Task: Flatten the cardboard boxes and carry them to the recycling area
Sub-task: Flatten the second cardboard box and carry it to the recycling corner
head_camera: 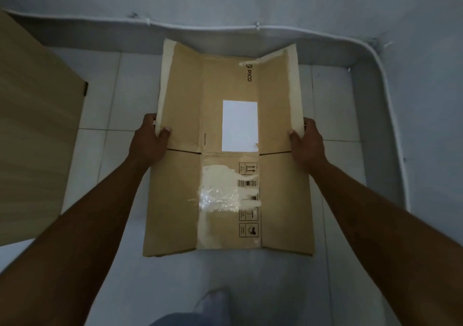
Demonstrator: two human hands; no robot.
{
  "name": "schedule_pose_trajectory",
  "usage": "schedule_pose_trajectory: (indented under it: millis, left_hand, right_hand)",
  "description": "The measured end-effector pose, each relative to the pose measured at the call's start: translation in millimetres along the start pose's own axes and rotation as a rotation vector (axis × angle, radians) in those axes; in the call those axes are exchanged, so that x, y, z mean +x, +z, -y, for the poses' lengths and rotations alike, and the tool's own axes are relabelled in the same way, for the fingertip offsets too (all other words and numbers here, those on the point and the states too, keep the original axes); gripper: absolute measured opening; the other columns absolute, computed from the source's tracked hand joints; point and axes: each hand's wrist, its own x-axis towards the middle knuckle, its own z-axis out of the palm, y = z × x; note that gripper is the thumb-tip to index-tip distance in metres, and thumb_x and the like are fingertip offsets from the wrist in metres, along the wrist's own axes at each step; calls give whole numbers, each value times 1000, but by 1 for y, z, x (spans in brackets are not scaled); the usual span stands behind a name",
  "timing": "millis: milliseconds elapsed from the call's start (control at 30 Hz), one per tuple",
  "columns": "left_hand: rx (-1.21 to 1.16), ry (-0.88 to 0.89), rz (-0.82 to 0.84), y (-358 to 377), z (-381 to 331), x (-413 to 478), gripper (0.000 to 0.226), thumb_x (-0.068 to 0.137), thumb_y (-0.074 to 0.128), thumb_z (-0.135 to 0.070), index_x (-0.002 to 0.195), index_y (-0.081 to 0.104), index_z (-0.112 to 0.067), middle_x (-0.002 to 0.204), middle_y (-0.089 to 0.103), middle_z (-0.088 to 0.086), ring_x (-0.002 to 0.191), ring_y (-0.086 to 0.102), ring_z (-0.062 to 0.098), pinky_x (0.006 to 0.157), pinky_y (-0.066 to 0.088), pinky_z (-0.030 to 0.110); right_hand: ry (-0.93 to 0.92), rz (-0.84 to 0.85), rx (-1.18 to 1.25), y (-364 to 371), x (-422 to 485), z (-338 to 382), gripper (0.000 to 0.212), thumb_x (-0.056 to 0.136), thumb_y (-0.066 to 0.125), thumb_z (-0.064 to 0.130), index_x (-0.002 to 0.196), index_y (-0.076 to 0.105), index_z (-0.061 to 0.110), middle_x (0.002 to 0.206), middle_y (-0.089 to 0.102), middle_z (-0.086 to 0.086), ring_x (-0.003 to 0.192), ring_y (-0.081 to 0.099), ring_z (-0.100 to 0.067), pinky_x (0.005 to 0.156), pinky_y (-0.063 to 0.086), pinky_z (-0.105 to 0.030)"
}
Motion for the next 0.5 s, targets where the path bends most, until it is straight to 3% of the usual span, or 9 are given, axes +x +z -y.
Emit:
schedule_pose_trajectory:
  millis: [100,200,333,500]
  left_hand:
    - [-8,21,-50,8,11,13,50,98,59,-36,138,48,-8,129,62,14,112,61,31,88,48,35]
    - [82,50,-92,11,24,20,57,94,59,-49,138,52,-14,125,61,15,112,60,33,91,52,44]
    - [198,-83,-90,26,33,20,81,85,56,-70,144,43,-15,137,46,19,124,49,40,98,48,54]
    - [194,-142,-108,45,25,20,97,76,64,-74,143,39,-8,140,41,20,128,44,41,100,45,55]
  right_hand:
    - [7,-36,-7,9,13,-11,50,102,53,27,146,40,6,141,55,-16,128,54,-33,107,44,-41]
    - [17,-50,-55,18,22,-25,57,103,51,32,151,34,7,149,45,-16,137,43,-35,113,37,-46]
    - [123,-1,-262,31,14,-41,74,96,51,54,155,22,18,155,28,-13,141,28,-38,111,28,-57]
    - [165,-54,-164,51,5,-48,83,92,57,59,154,21,15,156,26,-13,141,27,-37,112,26,-56]
